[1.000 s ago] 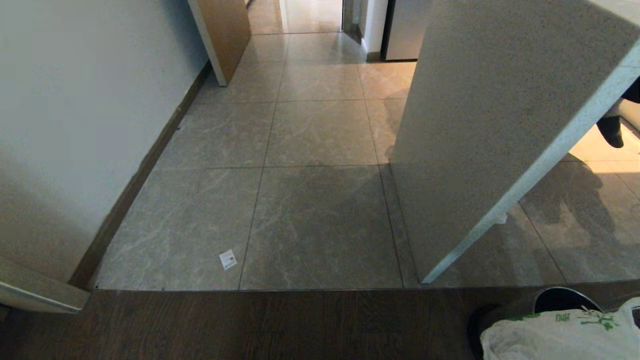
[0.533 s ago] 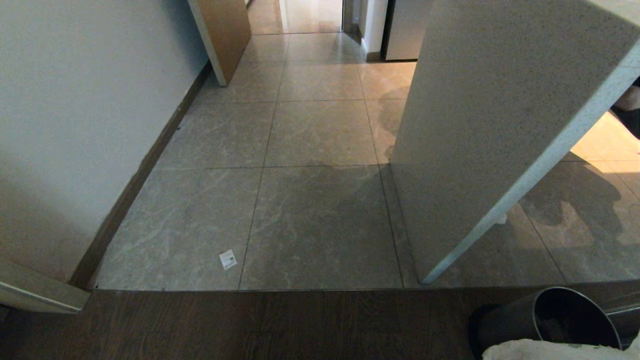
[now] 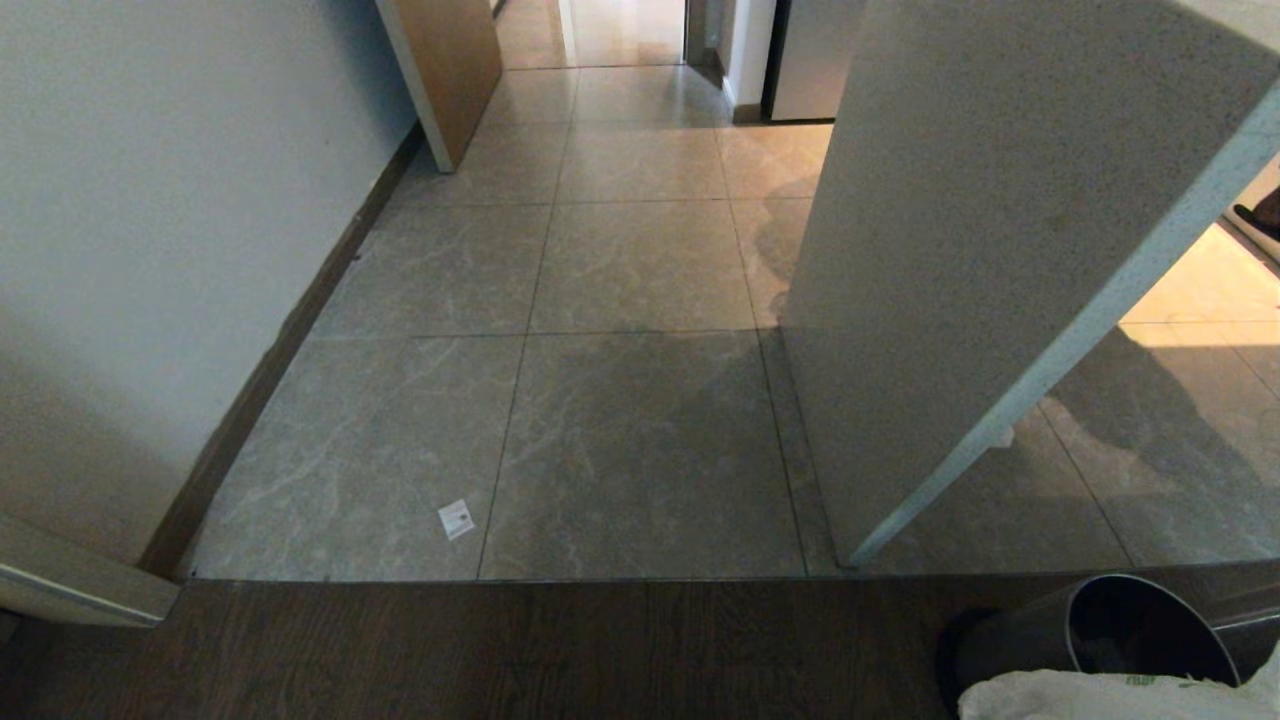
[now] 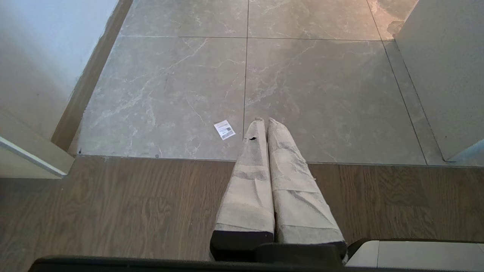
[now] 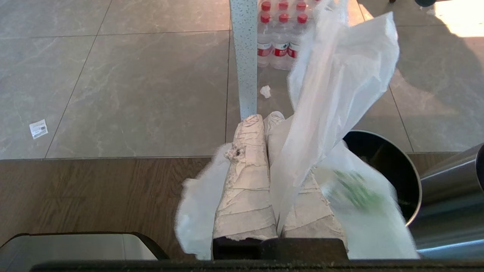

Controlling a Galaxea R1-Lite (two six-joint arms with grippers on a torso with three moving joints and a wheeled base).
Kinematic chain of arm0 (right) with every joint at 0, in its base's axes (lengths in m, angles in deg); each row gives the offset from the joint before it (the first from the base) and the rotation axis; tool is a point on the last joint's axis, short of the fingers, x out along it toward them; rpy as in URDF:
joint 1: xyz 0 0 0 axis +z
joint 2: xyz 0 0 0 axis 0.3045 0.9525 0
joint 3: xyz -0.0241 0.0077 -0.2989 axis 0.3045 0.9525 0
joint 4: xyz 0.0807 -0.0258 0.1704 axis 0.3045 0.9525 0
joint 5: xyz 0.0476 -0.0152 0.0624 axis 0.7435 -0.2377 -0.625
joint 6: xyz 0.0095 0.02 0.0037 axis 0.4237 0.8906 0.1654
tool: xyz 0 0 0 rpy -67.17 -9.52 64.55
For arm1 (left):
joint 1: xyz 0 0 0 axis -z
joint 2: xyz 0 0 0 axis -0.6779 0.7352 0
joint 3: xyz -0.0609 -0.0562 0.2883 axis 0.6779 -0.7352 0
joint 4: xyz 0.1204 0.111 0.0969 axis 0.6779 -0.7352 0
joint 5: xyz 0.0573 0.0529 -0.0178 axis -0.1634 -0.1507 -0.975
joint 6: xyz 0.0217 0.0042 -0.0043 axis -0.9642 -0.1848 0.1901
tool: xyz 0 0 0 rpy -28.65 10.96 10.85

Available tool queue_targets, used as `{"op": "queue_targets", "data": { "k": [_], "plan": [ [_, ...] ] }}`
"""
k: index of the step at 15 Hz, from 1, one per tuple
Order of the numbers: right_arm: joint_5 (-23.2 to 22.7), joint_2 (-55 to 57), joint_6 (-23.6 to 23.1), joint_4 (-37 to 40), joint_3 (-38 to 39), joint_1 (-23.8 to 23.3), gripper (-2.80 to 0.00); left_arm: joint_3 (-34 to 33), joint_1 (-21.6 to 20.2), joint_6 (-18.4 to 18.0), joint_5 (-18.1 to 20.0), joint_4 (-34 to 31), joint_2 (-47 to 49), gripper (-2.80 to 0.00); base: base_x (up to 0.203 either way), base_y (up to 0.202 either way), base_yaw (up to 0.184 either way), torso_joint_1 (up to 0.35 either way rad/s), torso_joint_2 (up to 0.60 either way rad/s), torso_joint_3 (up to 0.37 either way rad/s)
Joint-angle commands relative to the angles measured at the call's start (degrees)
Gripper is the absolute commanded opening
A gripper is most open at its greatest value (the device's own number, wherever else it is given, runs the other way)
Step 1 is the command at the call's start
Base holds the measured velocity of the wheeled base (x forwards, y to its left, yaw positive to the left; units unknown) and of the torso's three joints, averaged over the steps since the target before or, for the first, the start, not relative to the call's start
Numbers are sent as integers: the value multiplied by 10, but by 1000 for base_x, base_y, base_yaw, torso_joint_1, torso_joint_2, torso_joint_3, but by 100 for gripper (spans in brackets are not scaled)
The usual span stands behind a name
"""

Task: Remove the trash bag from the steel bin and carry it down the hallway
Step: Put the trash bag at the door

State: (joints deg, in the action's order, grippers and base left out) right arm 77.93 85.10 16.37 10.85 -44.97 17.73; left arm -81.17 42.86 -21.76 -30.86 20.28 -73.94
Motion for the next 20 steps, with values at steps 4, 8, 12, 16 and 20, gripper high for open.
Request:
{"op": "queue_targets", "data": {
  "k": [4,8,12,16,20],
  "plan": [
    [0,2,0,0,0,0,-280,0,0,0,0,0,0,-280,0,0,0,0,0,0],
    [0,2,0,0,0,0,-280,0,0,0,0,0,0,-280,0,0,0,0,0,0],
    [0,2,0,0,0,0,-280,0,0,0,0,1,0,-280,0,0,0,0,0,0],
    [0,2,0,0,0,0,-280,0,0,1,0,0,0,-280,0,0,0,0,3,23],
    [0,2,0,0,0,0,-280,0,0,1,0,0,0,-280,0,0,0,2,5,178]
  ]
}}
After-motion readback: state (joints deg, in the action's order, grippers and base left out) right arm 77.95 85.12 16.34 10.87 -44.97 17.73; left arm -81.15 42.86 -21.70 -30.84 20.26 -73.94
